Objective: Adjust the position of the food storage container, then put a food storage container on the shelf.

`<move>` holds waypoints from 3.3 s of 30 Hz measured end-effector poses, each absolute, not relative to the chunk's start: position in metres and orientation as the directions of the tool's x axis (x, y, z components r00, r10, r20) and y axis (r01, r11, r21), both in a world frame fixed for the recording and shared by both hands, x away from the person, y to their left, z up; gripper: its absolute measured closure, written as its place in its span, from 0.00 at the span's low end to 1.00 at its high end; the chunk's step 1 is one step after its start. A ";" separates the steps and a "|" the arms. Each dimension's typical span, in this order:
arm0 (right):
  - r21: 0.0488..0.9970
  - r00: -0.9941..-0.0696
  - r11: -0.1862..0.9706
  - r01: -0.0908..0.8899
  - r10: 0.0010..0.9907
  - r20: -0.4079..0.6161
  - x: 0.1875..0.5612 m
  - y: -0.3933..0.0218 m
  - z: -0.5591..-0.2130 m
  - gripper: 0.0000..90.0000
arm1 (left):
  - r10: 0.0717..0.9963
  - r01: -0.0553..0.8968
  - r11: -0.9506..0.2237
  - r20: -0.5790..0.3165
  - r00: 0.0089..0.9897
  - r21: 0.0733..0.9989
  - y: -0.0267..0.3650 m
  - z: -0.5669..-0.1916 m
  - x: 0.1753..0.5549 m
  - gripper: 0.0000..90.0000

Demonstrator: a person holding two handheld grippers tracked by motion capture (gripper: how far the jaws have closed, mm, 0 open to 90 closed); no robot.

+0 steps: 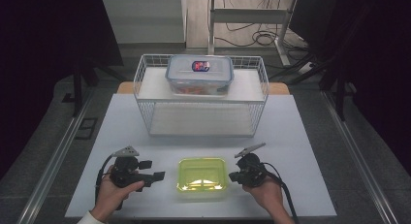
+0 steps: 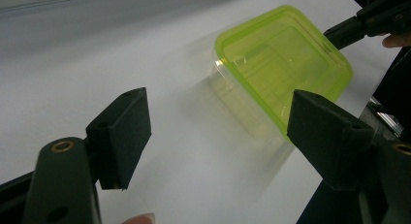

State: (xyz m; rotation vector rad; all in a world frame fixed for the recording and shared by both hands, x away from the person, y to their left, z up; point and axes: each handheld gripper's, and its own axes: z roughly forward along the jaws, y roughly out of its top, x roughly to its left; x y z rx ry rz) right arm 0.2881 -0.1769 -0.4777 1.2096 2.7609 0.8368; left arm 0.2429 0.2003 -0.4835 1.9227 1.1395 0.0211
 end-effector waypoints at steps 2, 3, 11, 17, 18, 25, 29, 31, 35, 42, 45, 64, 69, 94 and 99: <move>0.480 -0.703 0.556 0.678 0.682 0.201 0.288 -0.177 -0.478 0.99 | 0.717 0.703 -0.198 -0.387 0.579 0.683 0.200 -0.484 0.243 0.25; 0.480 -0.703 0.559 0.677 0.683 0.197 0.288 -0.177 -0.478 0.99 | 0.718 0.703 -0.199 -0.387 0.579 0.682 0.200 -0.484 0.243 0.25; 0.539 -0.677 0.507 0.673 0.716 0.171 0.289 -0.195 -0.466 0.93 | 0.717 0.706 -0.194 -0.392 0.576 0.682 0.200 -0.484 0.243 0.25; 0.622 -0.637 0.384 0.683 0.729 0.249 0.287 -0.216 -0.462 0.61 | 0.710 0.711 -0.170 -0.416 0.569 0.683 0.198 -0.481 0.244 0.24; 0.638 -0.638 0.364 0.679 0.722 0.268 0.286 -0.220 -0.461 0.53 | 0.708 0.711 -0.168 -0.419 0.569 0.683 0.198 -0.481 0.244 0.24; 0.686 -0.627 0.207 0.697 0.641 0.443 0.278 -0.241 -0.466 0.30 | 0.706 0.708 -0.147 -0.428 0.564 0.690 0.196 -0.478 0.242 0.24; 0.704 -0.631 0.161 0.692 0.610 0.480 0.276 -0.245 -0.466 0.24 | 0.703 0.712 -0.135 -0.440 0.559 0.689 0.196 -0.478 0.242 0.23; 0.706 -0.634 0.157 0.690 0.602 0.486 0.277 -0.244 -0.466 0.24 | 0.704 0.712 -0.122 -0.446 0.553 0.691 0.197 -0.477 0.241 0.24; 0.694 -0.628 0.166 0.700 0.605 0.489 0.277 -0.242 -0.467 0.23 | 0.703 0.715 -0.114 -0.453 0.549 0.690 0.196 -0.478 0.240 0.23; 0.666 -0.608 0.169 0.726 0.611 0.507 0.278 -0.239 -0.472 0.29 | 0.693 0.723 -0.134 -0.458 0.557 0.678 0.183 -0.482 0.241 0.24; 0.658 -0.593 0.153 0.737 0.614 0.521 0.279 -0.238 -0.474 0.33 | 0.678 0.743 -0.115 -0.495 0.544 0.659 0.181 -0.486 0.243 0.24; 0.557 -0.523 0.141 0.818 0.583 0.622 0.290 -0.214 -0.500 0.47 | 0.569 0.868 -0.004 -0.712 0.410 0.497 0.169 -0.507 0.260 0.36; 0.542 -0.508 0.134 0.830 0.582 0.635 0.294 -0.212 -0.504 0.50 | 0.580 0.879 -0.011 -0.713 0.394 0.476 0.170 -0.514 0.263 0.41; 0.462 -0.442 0.091 0.882 0.501 0.744 0.294 -0.209 -0.514 0.90 | 0.486 0.909 0.005 -0.795 0.362 0.417 0.168 -0.529 0.265 0.90; 0.481 -0.461 0.094 0.872 0.489 0.740 0.291 -0.209 -0.508 0.90 | 0.467 0.898 0.014 -0.797 0.383 0.439 0.170 -0.523 0.261 0.90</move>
